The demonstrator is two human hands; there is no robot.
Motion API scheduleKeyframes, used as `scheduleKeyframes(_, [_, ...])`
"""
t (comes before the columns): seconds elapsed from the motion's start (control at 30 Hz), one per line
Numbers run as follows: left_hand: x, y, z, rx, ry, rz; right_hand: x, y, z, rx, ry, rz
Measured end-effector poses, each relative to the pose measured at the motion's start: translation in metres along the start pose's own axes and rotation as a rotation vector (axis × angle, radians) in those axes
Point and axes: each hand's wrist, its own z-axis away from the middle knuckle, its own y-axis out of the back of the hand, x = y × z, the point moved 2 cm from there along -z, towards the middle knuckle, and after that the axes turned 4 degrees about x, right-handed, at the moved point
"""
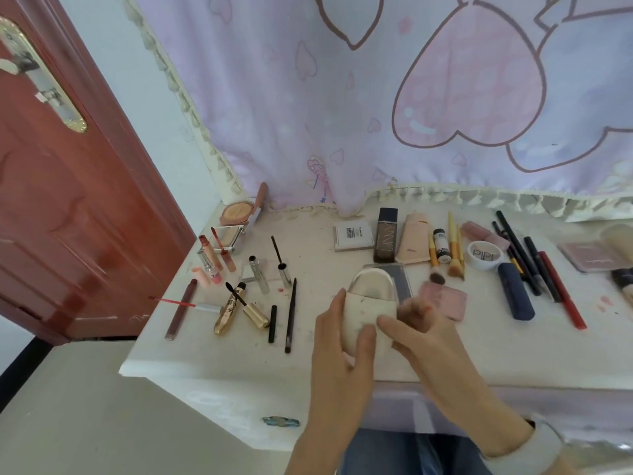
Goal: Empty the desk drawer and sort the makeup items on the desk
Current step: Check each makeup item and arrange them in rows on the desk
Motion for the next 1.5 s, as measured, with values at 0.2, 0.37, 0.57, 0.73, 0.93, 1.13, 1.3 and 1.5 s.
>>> scheduleKeyframes(0.2, [-0.001, -0.003, 0.006, -0.107, -0.072, 0.02, -0.012, 0.022, 0.015, -0.08, 0.222, 0.393])
scheduleKeyframes(0.37, [-0.005, -0.019, 0.021, -0.135, -0.199, 0.0, -0.012, 0.049, 0.014, -0.071, 0.166, 0.523])
scheduleKeyframes(0.57, [-0.001, -0.034, 0.027, -0.127, -0.426, -0.215, -0.007, 0.064, 0.009, 0.013, 0.035, 0.377])
scheduleKeyframes(0.73, [0.004, -0.031, 0.02, 0.079, -0.176, -0.107, -0.006, 0.06, 0.016, -0.052, 0.352, 0.456])
scheduleKeyframes(0.93, [0.006, -0.02, 0.009, 0.206, 0.16, 0.076, -0.017, 0.063, 0.013, -0.488, 0.367, 0.31])
scheduleKeyframes(1.13, [0.014, -0.018, 0.004, 0.146, 0.095, 0.023, -0.02, 0.049, -0.001, -0.299, 0.299, 0.641])
scheduleKeyframes(1.3, [0.026, -0.003, -0.018, 0.043, 0.194, -0.076, -0.041, 0.046, -0.012, -0.453, 0.456, 0.743])
scheduleKeyframes(1.5, [0.053, 0.031, -0.067, -0.38, 0.232, -0.056, -0.082, 0.019, -0.038, -0.542, 0.693, 0.699])
